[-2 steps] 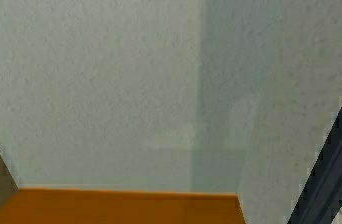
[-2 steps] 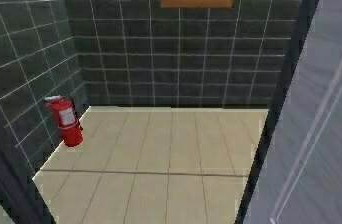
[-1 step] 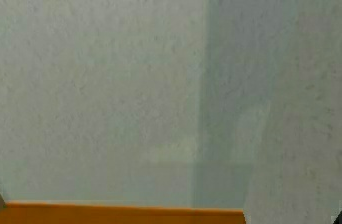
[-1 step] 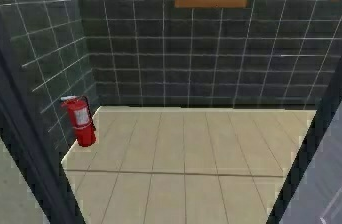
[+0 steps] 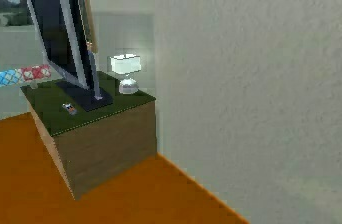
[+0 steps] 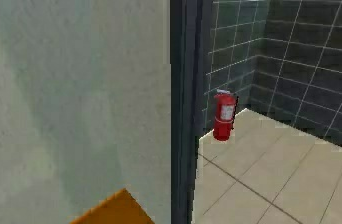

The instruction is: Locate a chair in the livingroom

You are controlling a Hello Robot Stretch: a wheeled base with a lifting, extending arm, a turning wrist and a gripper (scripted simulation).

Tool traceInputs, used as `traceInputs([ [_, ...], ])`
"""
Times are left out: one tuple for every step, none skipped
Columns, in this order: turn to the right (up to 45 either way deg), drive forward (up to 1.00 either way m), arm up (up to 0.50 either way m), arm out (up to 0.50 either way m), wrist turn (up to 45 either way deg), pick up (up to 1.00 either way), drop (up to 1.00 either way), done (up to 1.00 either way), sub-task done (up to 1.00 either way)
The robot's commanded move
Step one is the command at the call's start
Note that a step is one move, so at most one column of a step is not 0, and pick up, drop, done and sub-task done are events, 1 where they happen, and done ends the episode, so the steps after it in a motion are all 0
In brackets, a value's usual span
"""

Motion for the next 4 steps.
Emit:
traceInputs([
  [-30.0, 0.00, 0.00, 0.00, 0.0, 0.00, 0.00, 0.00, 0.00],
  [0.0, 0.75, 0.00, 0.00, 0.0, 0.00, 0.00, 0.00, 0.00],
  [-45.0, 0.00, 0.00, 0.00, 0.0, 0.00, 0.00, 0.00, 0.00],
  [-27.0, 0.00, 0.00, 0.00, 0.0, 0.00, 0.00, 0.00, 0.00],
])
